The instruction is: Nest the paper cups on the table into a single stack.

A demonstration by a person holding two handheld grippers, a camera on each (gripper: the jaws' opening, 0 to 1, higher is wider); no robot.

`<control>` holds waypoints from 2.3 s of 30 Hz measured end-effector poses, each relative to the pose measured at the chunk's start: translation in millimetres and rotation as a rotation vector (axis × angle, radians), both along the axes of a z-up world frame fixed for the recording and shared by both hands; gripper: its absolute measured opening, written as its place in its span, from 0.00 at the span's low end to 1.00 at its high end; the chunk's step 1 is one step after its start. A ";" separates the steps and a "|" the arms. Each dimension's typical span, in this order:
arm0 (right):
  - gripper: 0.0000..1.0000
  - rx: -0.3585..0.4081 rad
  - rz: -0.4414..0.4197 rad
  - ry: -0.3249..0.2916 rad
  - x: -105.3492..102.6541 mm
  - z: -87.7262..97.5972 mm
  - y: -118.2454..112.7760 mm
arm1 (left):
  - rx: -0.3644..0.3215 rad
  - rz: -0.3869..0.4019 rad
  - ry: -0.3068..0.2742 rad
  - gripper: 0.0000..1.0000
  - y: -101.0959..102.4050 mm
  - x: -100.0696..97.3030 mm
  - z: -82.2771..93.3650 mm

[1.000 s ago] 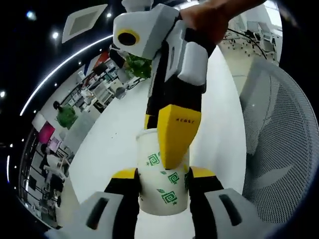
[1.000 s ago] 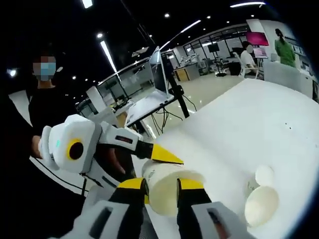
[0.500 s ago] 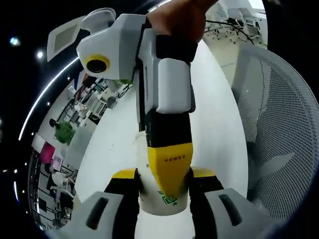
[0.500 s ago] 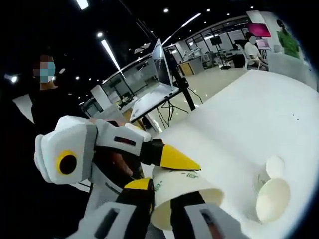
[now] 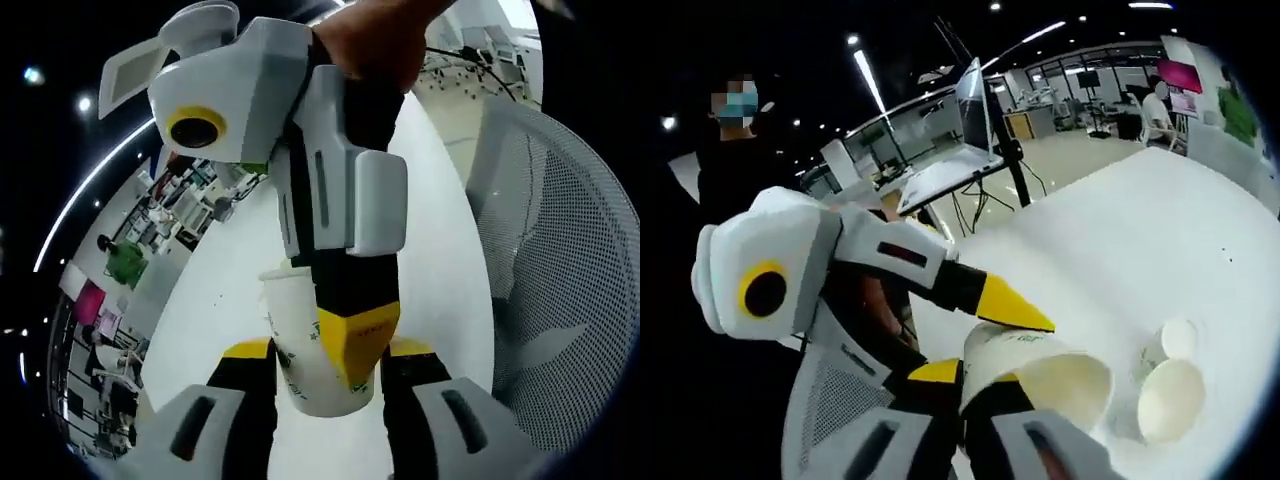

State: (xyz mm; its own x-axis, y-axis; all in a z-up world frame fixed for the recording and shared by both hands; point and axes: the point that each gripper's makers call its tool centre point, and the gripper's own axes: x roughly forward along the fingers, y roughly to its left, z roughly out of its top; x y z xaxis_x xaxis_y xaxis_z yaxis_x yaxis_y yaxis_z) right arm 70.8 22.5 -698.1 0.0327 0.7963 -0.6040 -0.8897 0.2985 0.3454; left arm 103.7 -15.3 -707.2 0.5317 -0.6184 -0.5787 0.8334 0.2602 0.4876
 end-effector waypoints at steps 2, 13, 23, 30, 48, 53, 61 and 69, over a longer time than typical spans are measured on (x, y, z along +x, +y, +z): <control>0.00 0.003 -0.008 -0.005 3.3 2.6 -4.1 | -0.013 0.009 0.008 0.42 0.6 -0.3 -0.1; 0.00 -0.043 -0.104 -0.045 33.1 5.5 -38.7 | -0.129 0.113 0.077 0.47 12.8 4.8 2.6; 0.00 -0.095 -0.177 -0.064 55.8 7.7 -66.1 | -0.224 0.212 0.143 0.53 26.7 8.0 3.1; 0.00 -0.154 -0.213 -0.078 68.3 3.1 -79.9 | -0.301 0.281 0.186 0.53 36.3 9.7 4.3; 0.00 -0.382 -0.189 -0.104 90.2 -25.4 -99.7 | -0.370 0.371 0.226 0.52 52.8 9.3 5.2; 0.00 -0.463 -0.145 -0.132 96.1 -35.0 -101.4 | -0.376 0.385 0.227 0.52 55.9 8.1 6.9; 0.00 -0.551 -0.074 -0.147 88.8 -47.5 -102.8 | -0.381 0.413 0.228 0.52 60.5 8.5 11.0; 0.00 -0.588 -0.017 -0.161 91.6 -55.4 -101.5 | -0.379 0.434 0.228 0.52 63.8 10.6 9.8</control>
State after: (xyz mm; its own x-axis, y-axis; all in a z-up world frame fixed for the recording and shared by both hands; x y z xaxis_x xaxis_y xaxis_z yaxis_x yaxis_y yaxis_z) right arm 162.4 -79.0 -753.5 0.1696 0.3295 -0.9288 -0.9107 0.4126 -0.0199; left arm 114.3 48.4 -697.4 0.6698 -0.5584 -0.4895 0.6850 0.7191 0.1170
